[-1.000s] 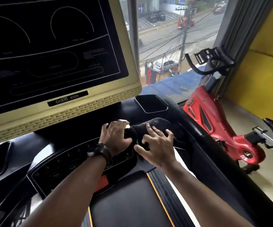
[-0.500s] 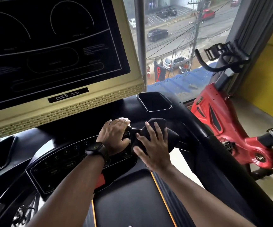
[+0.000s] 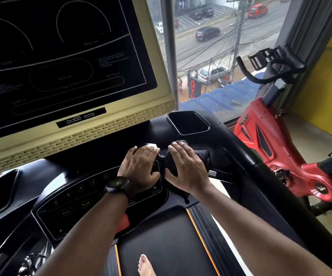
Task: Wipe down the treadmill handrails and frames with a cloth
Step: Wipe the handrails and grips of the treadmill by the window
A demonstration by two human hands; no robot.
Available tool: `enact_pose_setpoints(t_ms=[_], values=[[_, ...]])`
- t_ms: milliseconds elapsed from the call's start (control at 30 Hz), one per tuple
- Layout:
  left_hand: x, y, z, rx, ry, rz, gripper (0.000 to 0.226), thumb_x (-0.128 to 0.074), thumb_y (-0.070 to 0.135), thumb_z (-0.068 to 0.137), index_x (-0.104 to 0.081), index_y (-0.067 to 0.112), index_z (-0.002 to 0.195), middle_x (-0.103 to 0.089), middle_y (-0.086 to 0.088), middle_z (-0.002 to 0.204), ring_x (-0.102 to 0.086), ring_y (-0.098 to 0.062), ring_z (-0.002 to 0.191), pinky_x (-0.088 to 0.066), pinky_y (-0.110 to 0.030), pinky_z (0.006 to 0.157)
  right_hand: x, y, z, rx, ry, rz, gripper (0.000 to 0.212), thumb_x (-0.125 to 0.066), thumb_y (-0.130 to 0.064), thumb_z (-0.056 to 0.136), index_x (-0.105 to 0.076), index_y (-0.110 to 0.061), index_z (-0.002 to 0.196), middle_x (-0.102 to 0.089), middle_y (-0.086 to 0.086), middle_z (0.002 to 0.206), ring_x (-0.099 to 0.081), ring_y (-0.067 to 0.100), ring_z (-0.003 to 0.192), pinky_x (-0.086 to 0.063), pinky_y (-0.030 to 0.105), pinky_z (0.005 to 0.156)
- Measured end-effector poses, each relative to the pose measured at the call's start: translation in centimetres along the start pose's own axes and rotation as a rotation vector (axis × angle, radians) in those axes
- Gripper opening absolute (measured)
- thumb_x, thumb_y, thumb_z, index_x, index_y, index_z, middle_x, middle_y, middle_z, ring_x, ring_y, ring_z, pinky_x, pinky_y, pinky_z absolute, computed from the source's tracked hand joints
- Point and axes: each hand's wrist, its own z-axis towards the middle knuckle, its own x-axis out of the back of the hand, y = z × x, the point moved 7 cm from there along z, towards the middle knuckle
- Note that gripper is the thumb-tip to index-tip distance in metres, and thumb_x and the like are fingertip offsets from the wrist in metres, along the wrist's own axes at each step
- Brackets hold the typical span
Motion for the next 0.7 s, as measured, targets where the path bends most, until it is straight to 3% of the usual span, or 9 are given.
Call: enact_pose_setpoints(t_ms=[100,167,233,333,400,500,567,633,700], values=[[0.0,-0.1,-0.2,0.002,0.013,-0.003,0.078,-0.046,0.048,0.071,-0.048,0.019,0.144,-0.051,0.0,0.147,-0.041,-0.016,0.139,-0.027,-0.047,0.117,-0.5,-0.3,-2.7,-0.313,-0.023,-0.168,0.063,-0.051,-0.061,0.083,-0.056,-0.03,0.138,-0.042,0.013,0.156,-0.035,0.048,0.143,-0.024,0.072,0.111],[0.1,0.0,-0.1,-0.002,0.009,-0.005,0.077,-0.048,0.047,0.072,-0.047,0.019,0.144,-0.05,0.001,0.147,-0.04,-0.015,0.14,-0.025,-0.047,0.118,-0.8,-0.8,-3.6,-0.456,-0.033,-0.184,0.062,-0.049,-0.064,0.084,-0.057,-0.034,0.137,-0.043,0.011,0.155,-0.039,0.05,0.138,-0.024,0.074,0.107],[0.1,0.0,-0.1,-0.003,0.007,-0.006,0.078,-0.048,0.047,0.072,-0.046,0.02,0.145,-0.049,0.001,0.148,-0.039,-0.015,0.141,-0.024,-0.046,0.119,-0.8,-0.7,-2.4,-0.443,-0.005,-0.131,0.058,-0.051,-0.06,0.08,-0.063,-0.032,0.129,-0.052,0.008,0.147,-0.049,0.046,0.126,-0.031,0.069,0.103],[0.1,-0.1,-0.1,-0.003,0.009,-0.007,0.079,-0.048,0.048,0.072,-0.045,0.019,0.145,-0.048,0.002,0.149,-0.038,-0.014,0.141,-0.024,-0.045,0.119,-0.1,-0.9,0.4,-0.153,-0.007,0.027,0.054,-0.054,-0.05,0.078,-0.067,-0.027,0.125,-0.062,0.0,0.131,-0.062,0.034,0.105,-0.049,0.053,0.09],[0.2,-0.1,0.0,-0.004,0.014,-0.014,0.079,-0.046,0.048,0.071,-0.046,0.019,0.145,-0.048,0.002,0.149,-0.038,-0.014,0.141,-0.024,-0.045,0.119,0.2,-0.9,1.4,-0.039,-0.092,0.057,0.056,-0.048,-0.053,0.08,-0.064,-0.027,0.128,-0.062,-0.006,0.13,-0.065,0.031,0.1,-0.051,0.048,0.087],[0.1,-0.1,-0.2,-0.003,0.02,-0.006,0.078,-0.048,0.048,0.072,-0.046,0.019,0.145,-0.049,0.002,0.148,-0.039,-0.014,0.14,-0.024,-0.045,0.119,-0.2,0.2,-0.1,-0.249,-0.109,-0.157,0.059,-0.043,-0.062,0.083,-0.058,-0.034,0.132,-0.056,-0.005,0.14,-0.061,0.035,0.115,-0.032,0.066,0.105],[0.1,-0.1,-0.2,0.002,0.025,-0.006,0.078,-0.049,0.047,0.071,-0.048,0.019,0.144,-0.051,0.001,0.147,-0.042,-0.014,0.138,-0.024,-0.046,0.118,-0.6,0.2,-2.1,-0.442,-0.096,-0.216,0.063,-0.041,-0.067,0.082,-0.055,-0.038,0.136,-0.047,0.002,0.15,-0.048,0.045,0.13,-0.022,0.078,0.104],[0.1,-0.2,-0.3,0.005,0.029,-0.008,0.078,-0.048,0.048,0.071,-0.049,0.019,0.143,-0.053,0.001,0.145,-0.043,-0.015,0.137,-0.025,-0.047,0.118,-0.9,0.0,-3.0,-0.554,-0.101,-0.167,0.067,-0.038,-0.07,0.081,-0.054,-0.04,0.139,-0.04,0.005,0.155,-0.039,0.051,0.136,-0.023,0.082,0.1],[0.2,-0.1,-0.3,0.004,0.033,-0.009,0.078,-0.047,0.049,0.071,-0.049,0.019,0.143,-0.053,0.002,0.144,-0.044,-0.014,0.137,-0.025,-0.047,0.118,-0.7,0.0,-2.6,-0.573,-0.094,-0.129,0.066,-0.04,-0.068,0.079,-0.058,-0.038,0.134,-0.043,0.006,0.153,-0.044,0.051,0.131,-0.028,0.08,0.098]])
